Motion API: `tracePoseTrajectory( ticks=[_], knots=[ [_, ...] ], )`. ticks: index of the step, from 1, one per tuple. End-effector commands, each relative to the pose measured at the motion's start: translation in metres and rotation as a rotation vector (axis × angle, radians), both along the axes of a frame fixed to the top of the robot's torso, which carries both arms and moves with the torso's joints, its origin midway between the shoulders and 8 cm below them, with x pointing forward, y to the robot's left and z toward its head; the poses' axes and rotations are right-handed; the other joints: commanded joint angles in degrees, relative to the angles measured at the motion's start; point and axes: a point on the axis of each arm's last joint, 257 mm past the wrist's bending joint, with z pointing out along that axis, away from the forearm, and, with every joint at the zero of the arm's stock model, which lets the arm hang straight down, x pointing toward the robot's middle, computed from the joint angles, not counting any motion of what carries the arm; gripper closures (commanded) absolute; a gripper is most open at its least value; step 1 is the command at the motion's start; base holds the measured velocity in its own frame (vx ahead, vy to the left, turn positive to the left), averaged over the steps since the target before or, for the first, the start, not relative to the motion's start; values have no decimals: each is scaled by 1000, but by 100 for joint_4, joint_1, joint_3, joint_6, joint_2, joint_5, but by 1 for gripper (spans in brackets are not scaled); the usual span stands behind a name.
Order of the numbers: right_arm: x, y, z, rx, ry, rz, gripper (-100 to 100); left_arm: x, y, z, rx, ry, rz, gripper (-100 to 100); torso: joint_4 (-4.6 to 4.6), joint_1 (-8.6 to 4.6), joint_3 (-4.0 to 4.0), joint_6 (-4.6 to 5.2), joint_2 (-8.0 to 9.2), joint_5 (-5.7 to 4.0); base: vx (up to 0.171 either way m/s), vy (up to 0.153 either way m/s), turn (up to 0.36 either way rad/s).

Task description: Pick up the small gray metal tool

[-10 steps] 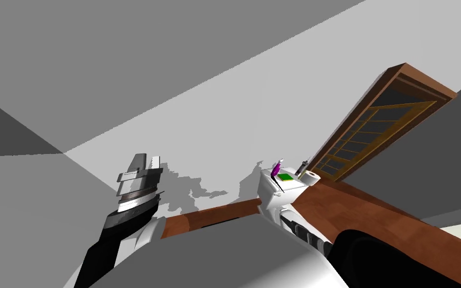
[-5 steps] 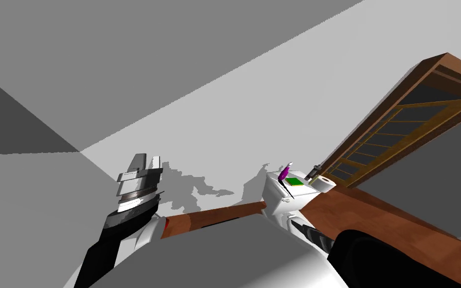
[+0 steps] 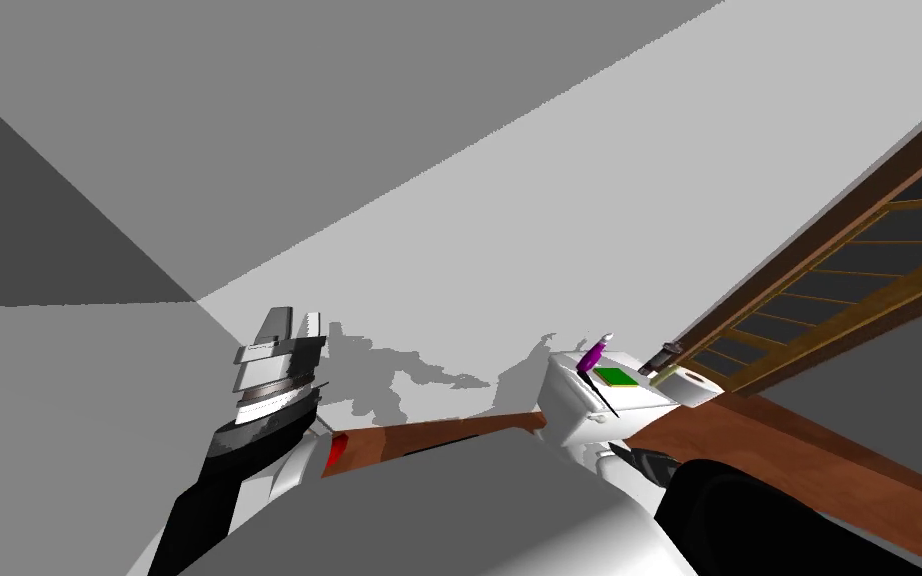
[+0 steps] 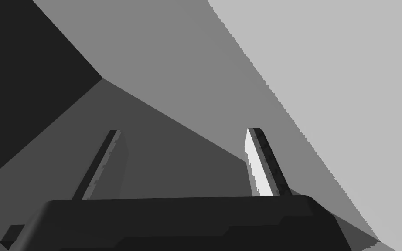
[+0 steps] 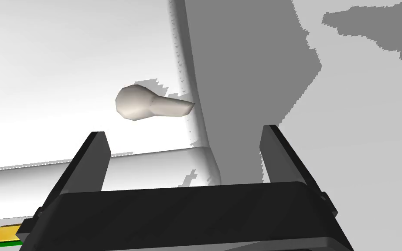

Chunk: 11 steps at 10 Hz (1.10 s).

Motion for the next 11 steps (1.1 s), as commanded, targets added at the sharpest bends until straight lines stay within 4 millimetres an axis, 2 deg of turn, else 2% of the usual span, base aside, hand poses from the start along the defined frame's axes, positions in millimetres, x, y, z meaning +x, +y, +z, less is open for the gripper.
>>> tracePoseTrajectory(
  ticks=[1,2,5,8,9,10,11],
  knots=[
    [-6,-30,16,-81,43,29,-100,0,0,0,0,0,0,0,0,0,0,0,0,0,97,77,127],
    [-6,-30,16,-81,43,29,-100,0,0,0,0,0,0,0,-1,0,-2,0,-4,-1,66,51,42],
    [-5,-77,45,-205,99,72,-100,0,0,0,0,0,0,0,2,-3,5,1,8,-1,68,66,89],
    [1,-110,71,-296,134,104,-100,0,0,0,0,0,0,0,0,1,0,2,1,0,83,69,78],
    [0,-104,66,-275,126,97,-100,0,0,0,0,0,0,0,1,0,2,3,5,-1,32,26,15],
    [1,-105,67,-279,127,98,0,0,0,0,0,0,0,0,4,-12,11,7,20,-5,7,5,-2],
    [-8,-110,65,-277,130,69,-100,0,0,0,0,0,0,0,7,-21,18,7,31,-7,-42,4,176]
  ],
)
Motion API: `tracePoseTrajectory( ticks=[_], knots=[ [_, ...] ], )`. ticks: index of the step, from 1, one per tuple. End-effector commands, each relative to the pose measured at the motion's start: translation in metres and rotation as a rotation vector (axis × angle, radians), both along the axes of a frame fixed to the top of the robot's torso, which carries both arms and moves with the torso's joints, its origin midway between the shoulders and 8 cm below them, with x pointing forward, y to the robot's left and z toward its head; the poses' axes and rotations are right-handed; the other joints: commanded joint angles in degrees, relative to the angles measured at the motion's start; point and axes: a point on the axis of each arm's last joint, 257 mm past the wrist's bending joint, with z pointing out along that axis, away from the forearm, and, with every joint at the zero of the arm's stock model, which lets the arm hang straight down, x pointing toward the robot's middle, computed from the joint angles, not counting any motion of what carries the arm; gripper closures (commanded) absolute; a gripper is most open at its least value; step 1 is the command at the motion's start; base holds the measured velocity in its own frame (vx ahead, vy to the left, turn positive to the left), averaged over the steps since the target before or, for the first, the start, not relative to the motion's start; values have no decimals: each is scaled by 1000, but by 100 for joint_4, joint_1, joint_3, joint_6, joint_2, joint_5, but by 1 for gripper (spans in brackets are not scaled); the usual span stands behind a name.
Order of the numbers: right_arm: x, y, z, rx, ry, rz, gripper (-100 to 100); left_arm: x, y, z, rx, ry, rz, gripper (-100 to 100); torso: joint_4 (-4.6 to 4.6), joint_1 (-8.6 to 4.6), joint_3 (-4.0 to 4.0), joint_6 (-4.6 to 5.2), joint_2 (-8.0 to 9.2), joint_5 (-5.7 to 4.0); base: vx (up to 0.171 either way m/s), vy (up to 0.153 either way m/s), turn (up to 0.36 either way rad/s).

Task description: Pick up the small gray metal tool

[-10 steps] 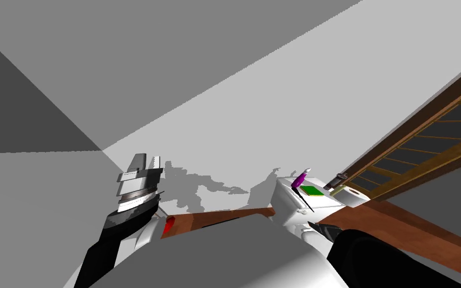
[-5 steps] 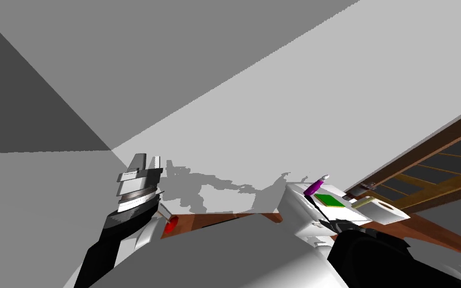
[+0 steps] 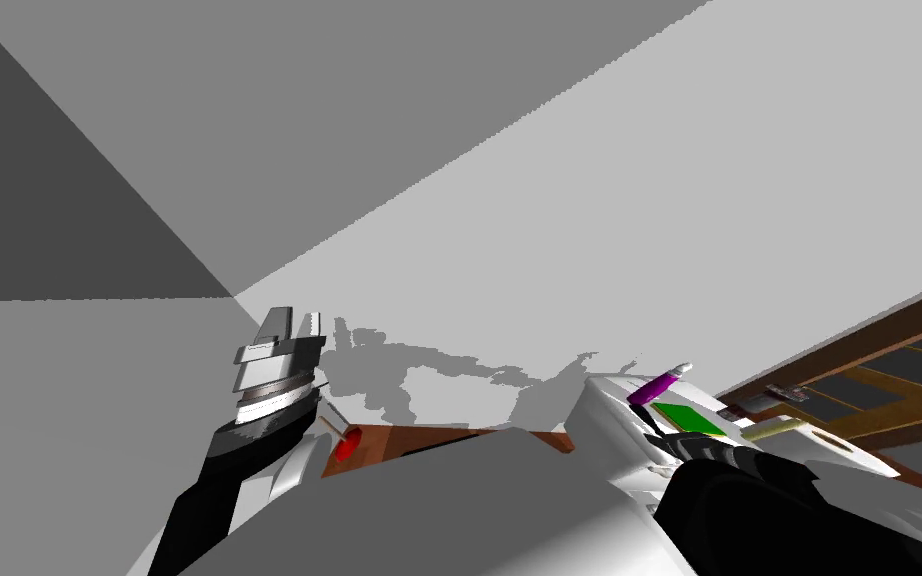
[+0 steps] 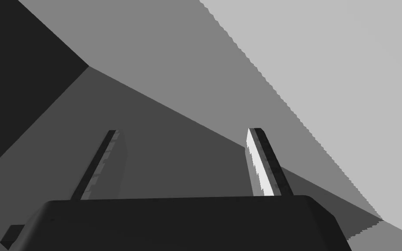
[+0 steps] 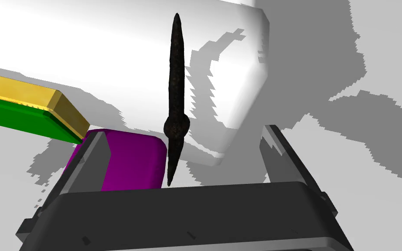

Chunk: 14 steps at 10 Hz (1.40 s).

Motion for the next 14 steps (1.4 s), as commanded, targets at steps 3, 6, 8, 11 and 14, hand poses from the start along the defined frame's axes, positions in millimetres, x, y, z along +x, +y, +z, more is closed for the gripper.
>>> tracePoseTrajectory(
  ticks=[3,6,8,11,14],
  knots=[
    [-31,-14,-6,1,-1,-102,-100,0,0,0,0,0,0,0,8,-2,19,1,31,-1,-116,5,309],
    [-59,-24,-12,1,0,-188,-100,0,0,0,0,0,0,0,10,-6,23,3,38,-1,-120,4,302],
    [-78,-30,-17,1,0,-245,-100,0,0,0,0,0,0,0,11,-5,25,6,41,-1,-125,15,286],
    [-81,-30,-19,1,0,-258,100,0,0,0,0,0,0,0,7,-6,14,12,19,0,-56,20,117],
    [-79,-25,-22,14,-3,-251,100,0,0,0,0,0,0,0,-1,-56,3,24,5,3,0,9,5]
  ],
)
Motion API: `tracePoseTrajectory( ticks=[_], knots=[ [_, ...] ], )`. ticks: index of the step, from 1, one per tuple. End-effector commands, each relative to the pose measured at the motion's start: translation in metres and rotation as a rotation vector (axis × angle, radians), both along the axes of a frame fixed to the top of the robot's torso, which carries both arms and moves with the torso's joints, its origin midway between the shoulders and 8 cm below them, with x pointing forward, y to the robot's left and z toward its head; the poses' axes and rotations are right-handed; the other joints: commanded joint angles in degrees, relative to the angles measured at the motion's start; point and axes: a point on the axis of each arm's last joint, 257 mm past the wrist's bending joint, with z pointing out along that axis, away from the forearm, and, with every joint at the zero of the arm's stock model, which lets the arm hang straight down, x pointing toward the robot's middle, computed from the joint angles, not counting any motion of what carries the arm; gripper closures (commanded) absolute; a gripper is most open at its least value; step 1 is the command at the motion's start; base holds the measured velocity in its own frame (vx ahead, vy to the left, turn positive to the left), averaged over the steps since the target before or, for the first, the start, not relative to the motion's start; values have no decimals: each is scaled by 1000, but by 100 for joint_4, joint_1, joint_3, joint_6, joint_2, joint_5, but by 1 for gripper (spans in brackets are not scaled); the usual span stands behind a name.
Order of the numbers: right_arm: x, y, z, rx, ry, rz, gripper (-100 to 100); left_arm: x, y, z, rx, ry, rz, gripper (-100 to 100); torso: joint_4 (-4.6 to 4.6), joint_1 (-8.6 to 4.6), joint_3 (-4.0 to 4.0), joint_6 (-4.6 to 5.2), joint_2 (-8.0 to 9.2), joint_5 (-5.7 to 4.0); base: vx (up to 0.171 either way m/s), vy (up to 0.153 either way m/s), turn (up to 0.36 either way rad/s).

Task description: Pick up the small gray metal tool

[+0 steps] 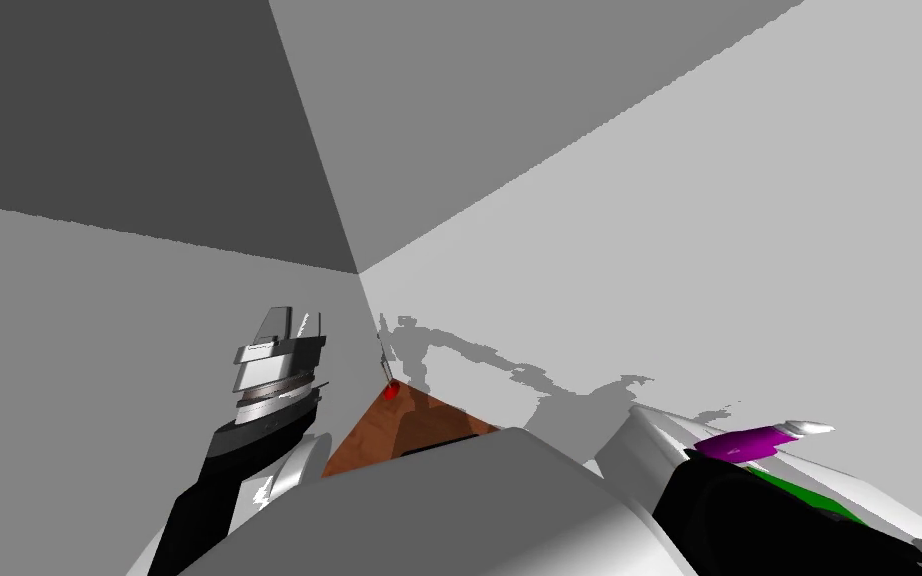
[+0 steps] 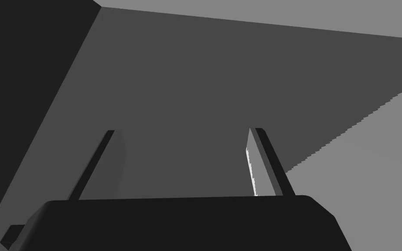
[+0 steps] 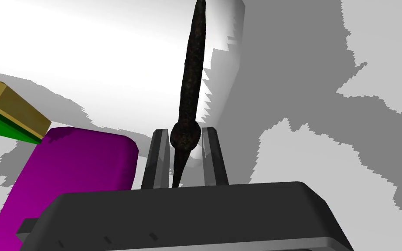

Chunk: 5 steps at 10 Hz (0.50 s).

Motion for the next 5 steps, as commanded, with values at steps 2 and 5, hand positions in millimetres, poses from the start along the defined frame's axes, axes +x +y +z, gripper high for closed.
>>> tracePoseTrajectory(
  ticks=[2,5],
  knots=[
    [0,0,0,0,0,0,0,0,0,0,0,0,0,0,0,-4,0,0,0,-1,0,0,0],
    [9,-3,8,-15,6,34,100,0,0,0,0,0,0,0,-3,-22,-4,17,-6,-2,50,-34,-211]
  ],
)
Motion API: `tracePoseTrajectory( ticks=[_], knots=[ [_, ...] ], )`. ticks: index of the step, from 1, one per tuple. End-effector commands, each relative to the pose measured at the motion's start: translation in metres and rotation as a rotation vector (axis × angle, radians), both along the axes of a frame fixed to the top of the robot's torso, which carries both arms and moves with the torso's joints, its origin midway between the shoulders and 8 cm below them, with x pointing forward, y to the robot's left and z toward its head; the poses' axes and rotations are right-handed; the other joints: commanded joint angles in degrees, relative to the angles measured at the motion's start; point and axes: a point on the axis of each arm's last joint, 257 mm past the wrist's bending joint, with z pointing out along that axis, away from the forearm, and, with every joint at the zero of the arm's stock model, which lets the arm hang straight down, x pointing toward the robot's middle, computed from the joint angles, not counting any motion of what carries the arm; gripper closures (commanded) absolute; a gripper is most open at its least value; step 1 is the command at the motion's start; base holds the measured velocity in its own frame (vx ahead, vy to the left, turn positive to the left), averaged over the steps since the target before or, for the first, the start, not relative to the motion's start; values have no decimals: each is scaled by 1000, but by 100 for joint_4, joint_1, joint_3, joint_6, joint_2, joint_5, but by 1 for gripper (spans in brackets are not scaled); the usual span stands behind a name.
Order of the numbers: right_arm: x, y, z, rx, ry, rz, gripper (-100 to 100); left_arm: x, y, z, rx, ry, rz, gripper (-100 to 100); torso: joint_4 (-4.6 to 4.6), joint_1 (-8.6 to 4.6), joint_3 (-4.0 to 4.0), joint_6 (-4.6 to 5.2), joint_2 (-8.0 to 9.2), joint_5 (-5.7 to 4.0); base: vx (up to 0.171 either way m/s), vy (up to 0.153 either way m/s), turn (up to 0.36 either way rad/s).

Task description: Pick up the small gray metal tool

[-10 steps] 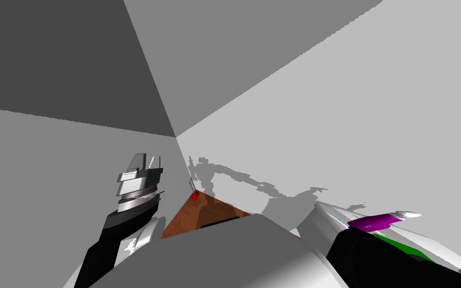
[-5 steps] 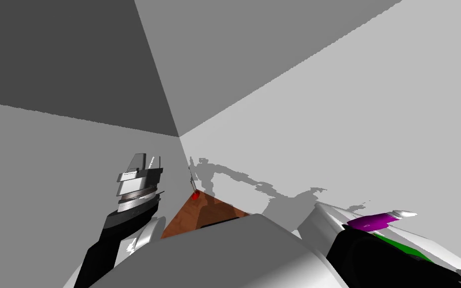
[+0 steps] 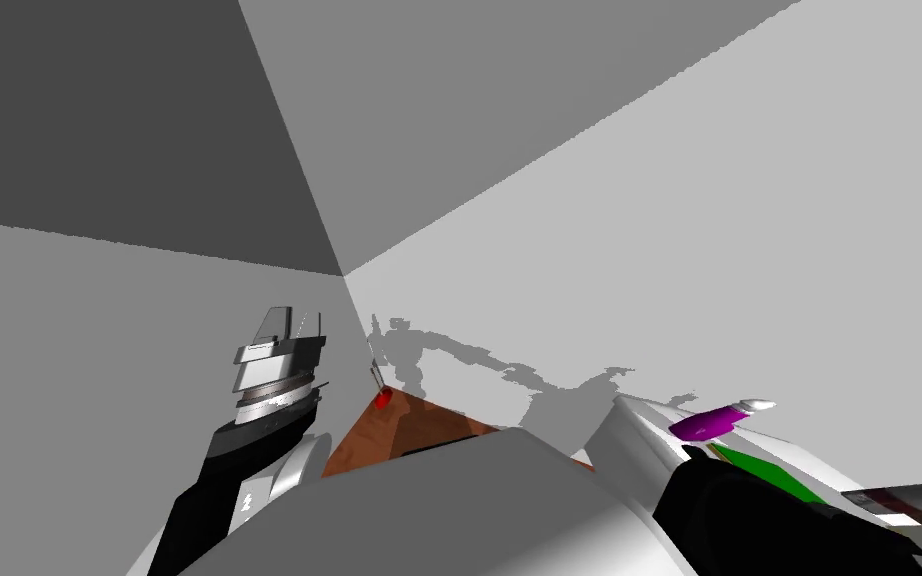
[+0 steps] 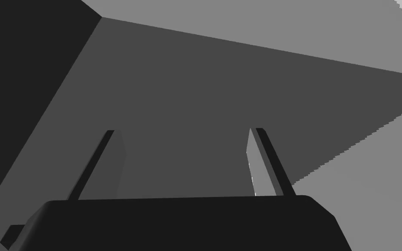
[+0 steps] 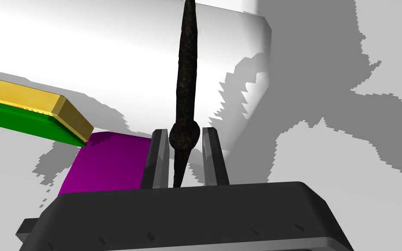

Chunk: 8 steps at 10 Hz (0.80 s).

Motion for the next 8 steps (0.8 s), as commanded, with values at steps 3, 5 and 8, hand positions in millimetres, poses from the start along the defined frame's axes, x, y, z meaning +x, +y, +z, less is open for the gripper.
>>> tracePoseTrajectory(
  ticks=[3,5,8],
  knots=[
    [32,9,8,-1,0,101,100,0,0,0,0,0,0,0,-3,13,-10,-12,-19,1,117,-7,-272],
    [42,13,10,-2,0,130,100,0,0,0,0,0,0,0,-4,8,-13,-13,-22,3,93,-15,-195],
    [68,25,16,-2,0,218,100,0,0,0,0,0,0,0,-3,9,-9,-14,-15,1,100,-11,-244]
  ],
)
